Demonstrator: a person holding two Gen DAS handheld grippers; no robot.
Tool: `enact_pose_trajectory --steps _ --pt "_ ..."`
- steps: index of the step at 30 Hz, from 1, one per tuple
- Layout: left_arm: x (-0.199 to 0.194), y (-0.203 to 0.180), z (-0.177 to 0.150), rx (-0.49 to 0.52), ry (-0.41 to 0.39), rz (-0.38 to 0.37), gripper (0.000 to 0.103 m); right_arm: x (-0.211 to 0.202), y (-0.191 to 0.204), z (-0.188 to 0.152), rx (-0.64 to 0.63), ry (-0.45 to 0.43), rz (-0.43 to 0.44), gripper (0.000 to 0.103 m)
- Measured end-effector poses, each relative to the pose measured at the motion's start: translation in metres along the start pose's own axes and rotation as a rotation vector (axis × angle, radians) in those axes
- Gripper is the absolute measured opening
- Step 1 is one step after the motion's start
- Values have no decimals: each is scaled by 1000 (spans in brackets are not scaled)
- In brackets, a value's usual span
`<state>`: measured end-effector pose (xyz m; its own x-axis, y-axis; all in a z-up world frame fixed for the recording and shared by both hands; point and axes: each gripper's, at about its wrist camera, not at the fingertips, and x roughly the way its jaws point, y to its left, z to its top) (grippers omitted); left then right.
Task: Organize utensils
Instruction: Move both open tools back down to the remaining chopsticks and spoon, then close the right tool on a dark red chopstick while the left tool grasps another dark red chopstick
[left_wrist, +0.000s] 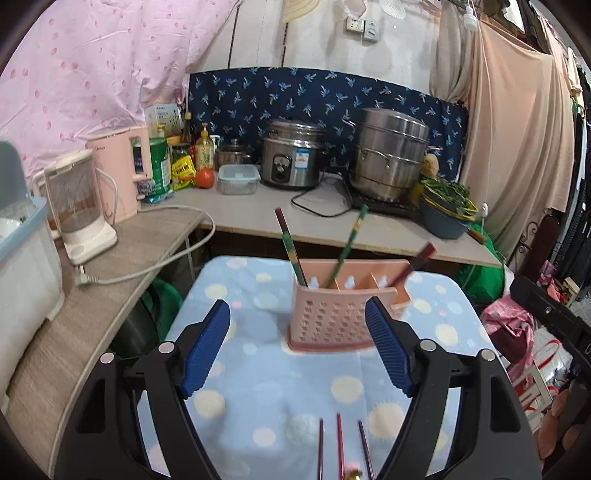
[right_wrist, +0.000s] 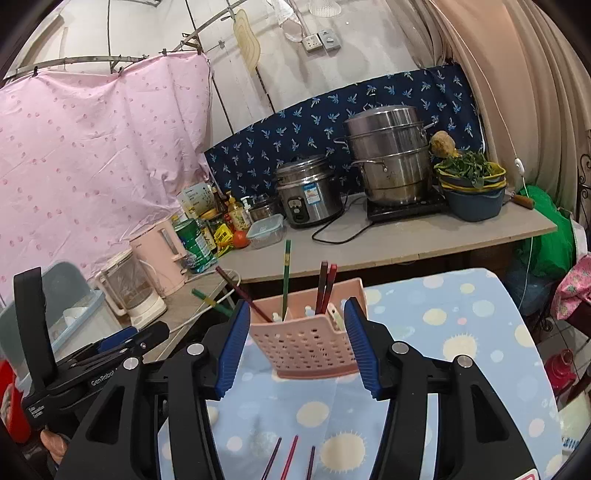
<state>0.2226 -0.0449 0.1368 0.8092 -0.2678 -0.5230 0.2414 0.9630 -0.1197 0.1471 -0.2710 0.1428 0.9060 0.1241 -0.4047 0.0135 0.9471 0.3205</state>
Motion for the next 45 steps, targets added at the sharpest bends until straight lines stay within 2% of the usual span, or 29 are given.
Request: enact_pose_trajectory --steps 10,17,24,37,43,45 --pt "-39 -1 -68 10 64 11 72 -44 3 -79 -4 109 -41 52" --pt "-51 -1 -119 28 114 48 72 -62 -4 -140 5 205 -93 52" --pt "-53 -1 -167 37 191 52 72 -69 -5 -194 -30 281 -149 52" --pt "-49 3 -218 49 282 75 72 -63 12 -241 -65 354 -127 52" --pt "-47 6 -234 45 318 71 72 -56 19 -256 -87 379 -127 49" --pt "-48 6 -239 47 329 67 72 -54 21 -260 -90 389 -125 45"
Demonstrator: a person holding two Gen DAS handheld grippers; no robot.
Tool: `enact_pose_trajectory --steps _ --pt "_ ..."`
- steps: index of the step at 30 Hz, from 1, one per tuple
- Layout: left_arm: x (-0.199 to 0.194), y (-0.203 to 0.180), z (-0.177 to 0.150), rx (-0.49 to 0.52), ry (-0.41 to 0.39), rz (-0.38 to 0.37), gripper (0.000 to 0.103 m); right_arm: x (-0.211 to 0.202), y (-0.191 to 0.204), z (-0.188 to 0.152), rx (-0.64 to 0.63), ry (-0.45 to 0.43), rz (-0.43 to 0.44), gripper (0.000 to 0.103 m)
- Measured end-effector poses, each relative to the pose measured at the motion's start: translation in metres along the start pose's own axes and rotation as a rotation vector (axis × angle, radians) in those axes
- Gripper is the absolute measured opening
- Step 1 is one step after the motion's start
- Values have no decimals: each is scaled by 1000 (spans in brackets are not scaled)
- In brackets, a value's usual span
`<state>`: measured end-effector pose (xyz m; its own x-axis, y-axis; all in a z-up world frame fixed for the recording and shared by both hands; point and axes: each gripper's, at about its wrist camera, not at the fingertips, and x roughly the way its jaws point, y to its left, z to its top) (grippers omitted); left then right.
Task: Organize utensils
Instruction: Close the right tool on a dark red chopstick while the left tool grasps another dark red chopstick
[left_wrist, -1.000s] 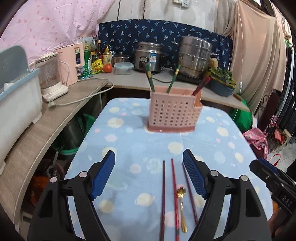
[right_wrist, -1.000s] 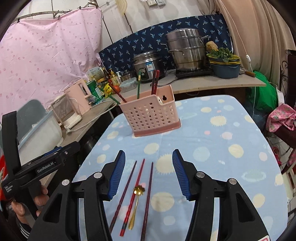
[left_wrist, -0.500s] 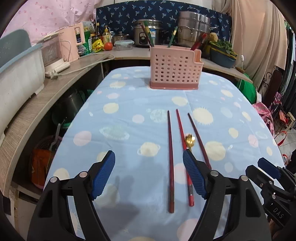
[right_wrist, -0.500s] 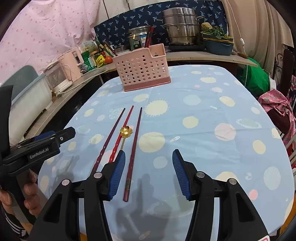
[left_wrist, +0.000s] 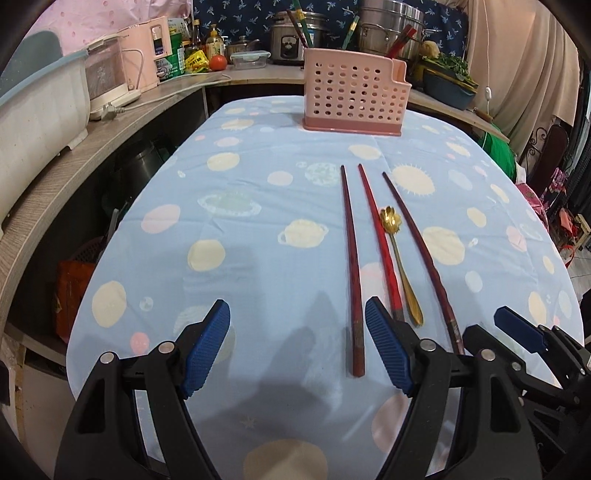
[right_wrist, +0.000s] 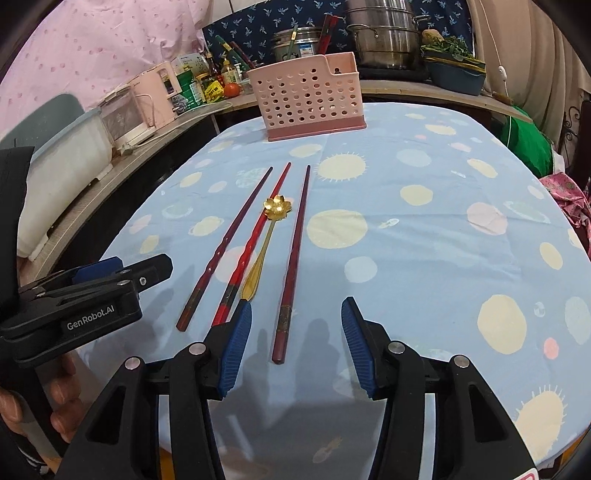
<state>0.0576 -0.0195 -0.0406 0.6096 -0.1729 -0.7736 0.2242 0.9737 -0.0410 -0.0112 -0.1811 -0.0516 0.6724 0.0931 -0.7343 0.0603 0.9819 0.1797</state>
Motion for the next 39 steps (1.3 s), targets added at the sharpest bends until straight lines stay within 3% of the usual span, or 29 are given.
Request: enact_pose_trajectory --steps 19,32,39 --pt "12 -5 -16 4 55 -35 72 17 4 -9 -38 13 -47 7" --pt "21 -8 -20 14 67 -23 63 14 -5 -10 1 -1 -44 7" --pt "21 -11 -18 28 58 -4 44 14 -5 -11 1 -1 -42 7"
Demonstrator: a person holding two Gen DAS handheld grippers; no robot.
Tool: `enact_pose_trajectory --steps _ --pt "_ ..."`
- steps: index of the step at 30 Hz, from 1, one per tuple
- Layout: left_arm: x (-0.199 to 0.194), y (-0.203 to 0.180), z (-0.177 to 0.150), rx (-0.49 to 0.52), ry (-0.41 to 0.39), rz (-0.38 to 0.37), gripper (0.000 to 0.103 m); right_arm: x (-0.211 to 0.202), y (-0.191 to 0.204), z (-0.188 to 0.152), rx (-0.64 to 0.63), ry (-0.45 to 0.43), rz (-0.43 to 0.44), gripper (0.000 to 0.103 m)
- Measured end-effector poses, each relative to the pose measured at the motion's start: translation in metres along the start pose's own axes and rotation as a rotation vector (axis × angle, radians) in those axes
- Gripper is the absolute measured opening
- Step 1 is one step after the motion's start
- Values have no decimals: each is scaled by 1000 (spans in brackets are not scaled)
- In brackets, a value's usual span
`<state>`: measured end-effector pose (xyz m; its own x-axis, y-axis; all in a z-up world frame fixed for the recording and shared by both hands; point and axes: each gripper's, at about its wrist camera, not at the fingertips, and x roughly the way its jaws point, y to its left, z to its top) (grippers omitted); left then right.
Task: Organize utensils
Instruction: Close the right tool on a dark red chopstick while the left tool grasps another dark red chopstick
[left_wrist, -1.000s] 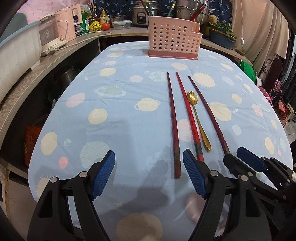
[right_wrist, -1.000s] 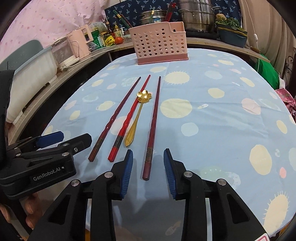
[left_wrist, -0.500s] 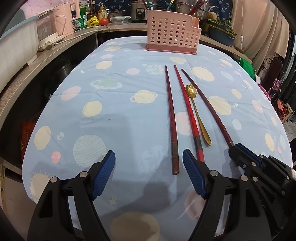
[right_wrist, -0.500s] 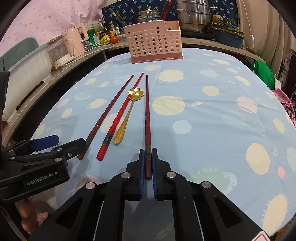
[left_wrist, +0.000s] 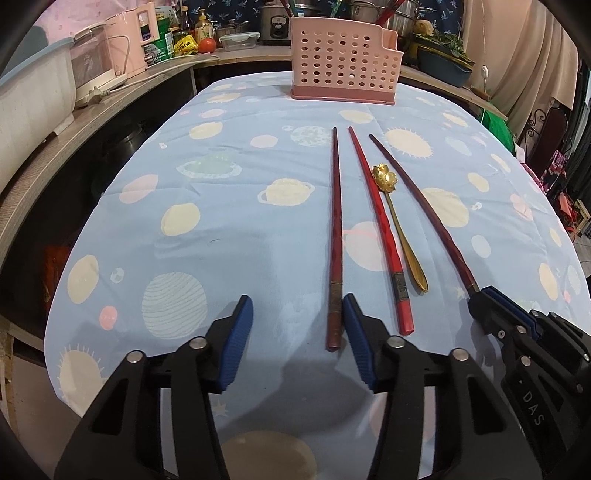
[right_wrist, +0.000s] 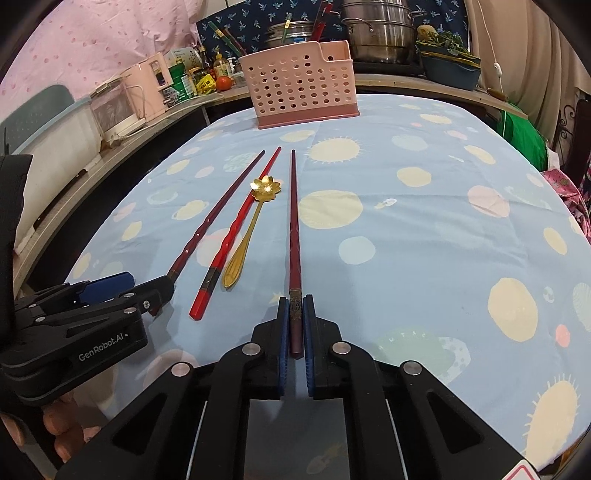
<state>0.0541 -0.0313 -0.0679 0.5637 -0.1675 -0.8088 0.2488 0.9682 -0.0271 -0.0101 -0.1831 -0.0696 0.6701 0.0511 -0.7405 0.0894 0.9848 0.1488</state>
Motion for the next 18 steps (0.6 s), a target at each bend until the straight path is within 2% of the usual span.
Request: enact_pose_trajectory --steps 5,9,18 --pt "0 -1 1 1 -3 7 28 0 0 0 0 0 0 7" --pt "0 0 1 1 -2 10 12 0 0 0 0 0 0 7" --pt "0 2 2 -7 2 5 8 -1 -1 0 2 -1 3 7"
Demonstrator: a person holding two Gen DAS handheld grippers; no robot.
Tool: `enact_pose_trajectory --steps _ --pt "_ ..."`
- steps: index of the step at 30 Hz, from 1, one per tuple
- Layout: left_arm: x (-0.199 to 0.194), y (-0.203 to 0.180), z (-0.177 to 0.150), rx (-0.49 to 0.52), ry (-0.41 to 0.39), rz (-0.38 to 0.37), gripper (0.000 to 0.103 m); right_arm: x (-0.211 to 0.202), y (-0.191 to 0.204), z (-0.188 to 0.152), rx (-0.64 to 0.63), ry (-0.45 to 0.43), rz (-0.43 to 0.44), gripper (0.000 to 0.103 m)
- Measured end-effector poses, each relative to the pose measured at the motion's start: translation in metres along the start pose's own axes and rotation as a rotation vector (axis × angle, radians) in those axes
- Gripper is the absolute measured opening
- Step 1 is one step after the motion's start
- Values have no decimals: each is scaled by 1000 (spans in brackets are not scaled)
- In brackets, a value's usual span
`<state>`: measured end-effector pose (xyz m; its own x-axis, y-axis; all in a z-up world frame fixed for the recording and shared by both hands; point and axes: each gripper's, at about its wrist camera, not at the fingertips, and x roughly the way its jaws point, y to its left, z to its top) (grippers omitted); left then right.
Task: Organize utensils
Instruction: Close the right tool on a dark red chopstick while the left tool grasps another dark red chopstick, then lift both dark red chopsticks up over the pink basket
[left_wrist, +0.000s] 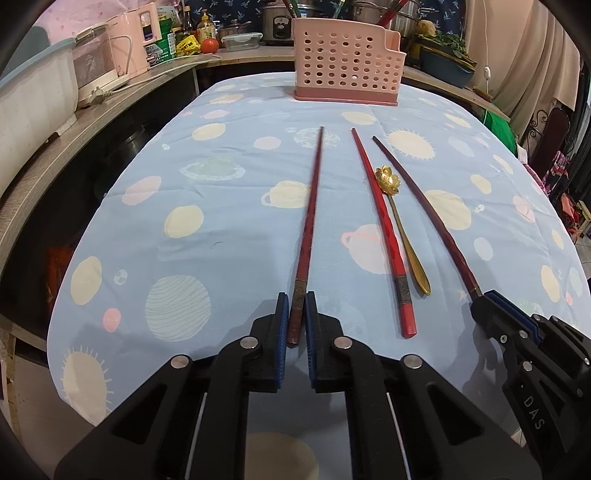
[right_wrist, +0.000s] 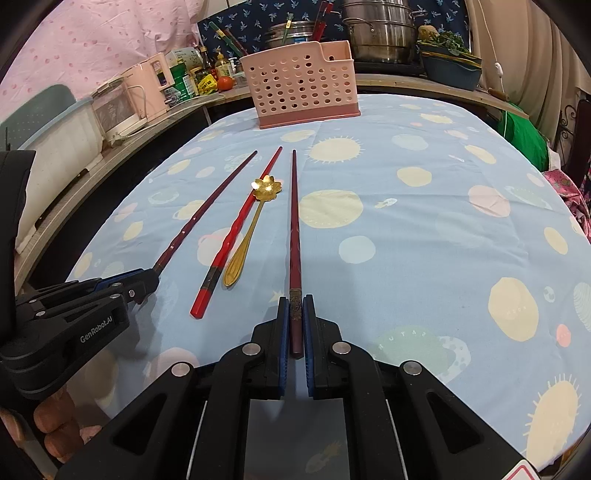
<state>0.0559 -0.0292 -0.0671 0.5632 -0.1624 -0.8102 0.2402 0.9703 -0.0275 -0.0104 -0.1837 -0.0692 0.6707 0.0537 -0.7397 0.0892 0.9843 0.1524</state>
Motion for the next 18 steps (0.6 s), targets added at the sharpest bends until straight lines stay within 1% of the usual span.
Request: enact_pose_trajectory --steps 6,9,13,18 --pt "-1 1 1 -7 9 -6 7 -6 1 0 5 -11 6 7" --pt "-3 2 2 -11 12 -11 7 -13 -1 4 13 -31 12 7" --pt "-10 3 6 -19 3 -20 7 -27 -4 15 34 -73 23 7" --pt "-26 8 17 -34 -28 -27 7 -50 -14 32 74 -143 38 7"
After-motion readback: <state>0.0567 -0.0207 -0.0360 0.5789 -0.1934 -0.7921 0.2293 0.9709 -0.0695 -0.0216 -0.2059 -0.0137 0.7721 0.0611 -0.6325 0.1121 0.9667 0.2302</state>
